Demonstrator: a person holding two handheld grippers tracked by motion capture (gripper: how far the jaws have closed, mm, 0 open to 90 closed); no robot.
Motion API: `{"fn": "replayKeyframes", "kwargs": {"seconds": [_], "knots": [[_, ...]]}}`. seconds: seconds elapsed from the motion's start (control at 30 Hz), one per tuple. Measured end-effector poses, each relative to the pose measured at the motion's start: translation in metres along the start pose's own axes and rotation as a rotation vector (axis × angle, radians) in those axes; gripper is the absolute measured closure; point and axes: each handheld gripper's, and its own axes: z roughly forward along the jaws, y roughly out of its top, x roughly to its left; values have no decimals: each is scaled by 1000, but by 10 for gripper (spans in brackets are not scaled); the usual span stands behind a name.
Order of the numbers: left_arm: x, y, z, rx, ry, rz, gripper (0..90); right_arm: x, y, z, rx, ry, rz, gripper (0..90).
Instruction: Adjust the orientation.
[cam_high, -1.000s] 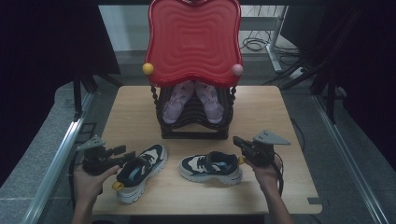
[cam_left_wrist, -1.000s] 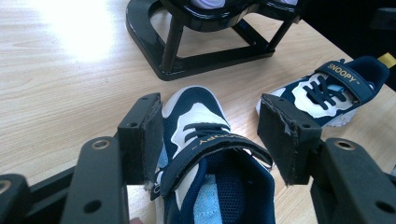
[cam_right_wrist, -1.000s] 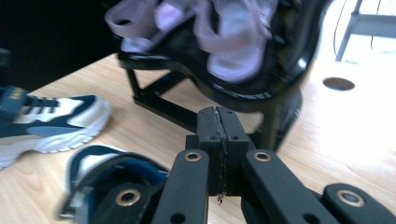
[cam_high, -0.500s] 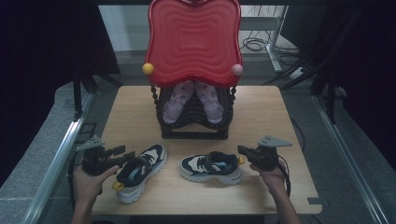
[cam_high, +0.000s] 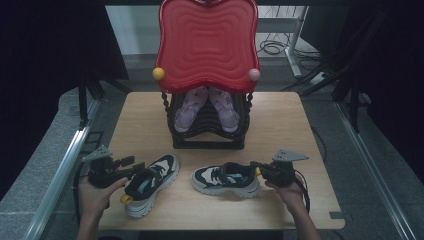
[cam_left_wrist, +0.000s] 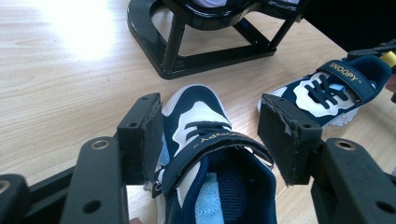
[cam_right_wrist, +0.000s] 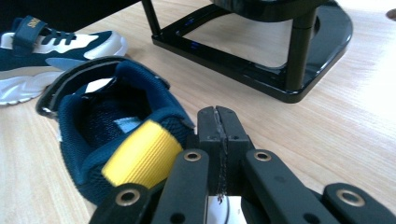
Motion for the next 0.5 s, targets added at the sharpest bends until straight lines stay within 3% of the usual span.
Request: {"fn": "replayKeyframes", "kwargs": {"seconds": [0.5], "knots": [[0, 0, 0, 4, -1, 3, 408, 10, -8, -13, -4, 6, -1, 894]]}}
